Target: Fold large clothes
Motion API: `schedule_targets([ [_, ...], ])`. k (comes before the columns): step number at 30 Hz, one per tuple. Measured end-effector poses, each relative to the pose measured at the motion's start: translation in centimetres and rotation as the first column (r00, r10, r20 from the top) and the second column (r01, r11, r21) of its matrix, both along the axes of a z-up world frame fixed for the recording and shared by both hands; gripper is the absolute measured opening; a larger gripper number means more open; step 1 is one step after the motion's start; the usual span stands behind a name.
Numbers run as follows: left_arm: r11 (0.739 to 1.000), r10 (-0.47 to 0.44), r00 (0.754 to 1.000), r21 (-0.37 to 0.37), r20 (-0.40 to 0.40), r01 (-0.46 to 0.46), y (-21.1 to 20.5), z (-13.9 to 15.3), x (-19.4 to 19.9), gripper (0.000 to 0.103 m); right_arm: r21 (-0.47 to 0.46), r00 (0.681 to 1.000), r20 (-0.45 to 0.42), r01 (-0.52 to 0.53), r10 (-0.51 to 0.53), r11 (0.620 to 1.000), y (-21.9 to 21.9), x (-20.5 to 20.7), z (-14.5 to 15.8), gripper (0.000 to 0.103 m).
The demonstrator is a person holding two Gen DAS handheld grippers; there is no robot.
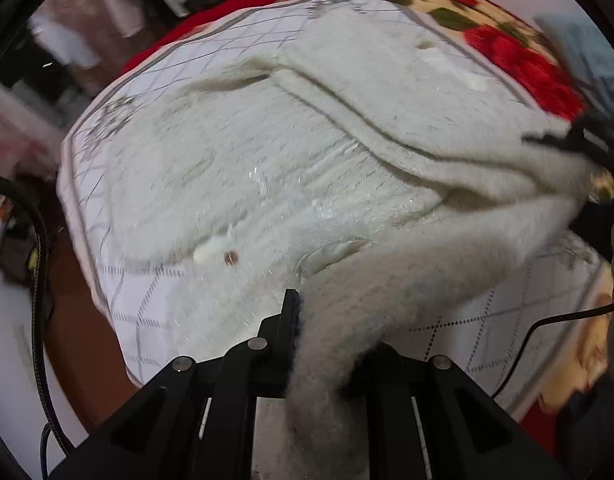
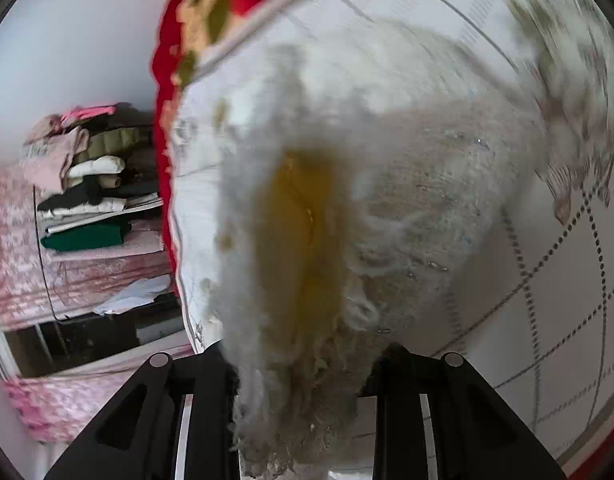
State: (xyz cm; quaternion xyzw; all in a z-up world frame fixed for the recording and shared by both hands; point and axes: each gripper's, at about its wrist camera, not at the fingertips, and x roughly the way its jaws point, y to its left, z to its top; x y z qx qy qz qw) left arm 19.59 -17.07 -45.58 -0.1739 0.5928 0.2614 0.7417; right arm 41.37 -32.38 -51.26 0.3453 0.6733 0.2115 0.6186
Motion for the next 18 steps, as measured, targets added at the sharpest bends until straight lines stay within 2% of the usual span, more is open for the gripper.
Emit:
schedule_targets([
  [2, 0.999, -0.044, 0.999, -0.03, 0.011, 0.044, 2.0, 1.5, 0.1, 0.01, -0.039, 0.999, 0.03, -0.015, 0.017, 0.999, 1.6, 0.5, 3.4, 0.028],
  [5, 0.994, -0.075, 0.997, -0.081, 0.024, 0.077, 6.0, 3.5, 0.4, 0.01, -0.107, 0.997, 0.059, -0.039, 0.046, 0.993, 6.8, 1.4, 7.7, 0.028],
  [7, 0.989, -0.072, 0.997, -0.124, 0.035, 0.076, 9.3, 4.6, 1.0, 0.011, -0.153, 0.995, 0.072, -0.06, 0.072, 0.986, 9.6, 2.4, 9.9, 0.028],
  [9, 0.989, -0.057, 0.997, -0.13, 0.054, 0.064, 12.3, 5.3, 1.7, 0.012, -0.207, 0.991, 0.075, -0.09, 0.108, 0.974, 13.1, 3.8, 11.2, 0.028],
  [13, 0.992, -0.026, 0.997, -0.123, 0.073, 0.035, 18.4, 5.4, 2.9, 0.016, -0.294, 0.987, 0.048, -0.136, 0.156, 0.946, 20.4, 5.7, 11.5, 0.028],
  [15, 0.991, 0.003, 0.997, -0.133, 0.076, 0.008, 22.1, 4.4, 3.2, 0.017, -0.337, 0.983, 0.035, -0.158, 0.18, 0.928, 24.3, 6.8, 11.1, 0.029],
  [18, 0.988, 0.056, 0.997, -0.15, 0.055, -0.047, 26.5, 2.8, 3.4, 0.021, -0.364, 0.977, 0.001, -0.199, 0.215, 0.91, 29.1, 7.7, 9.0, 0.033],
])
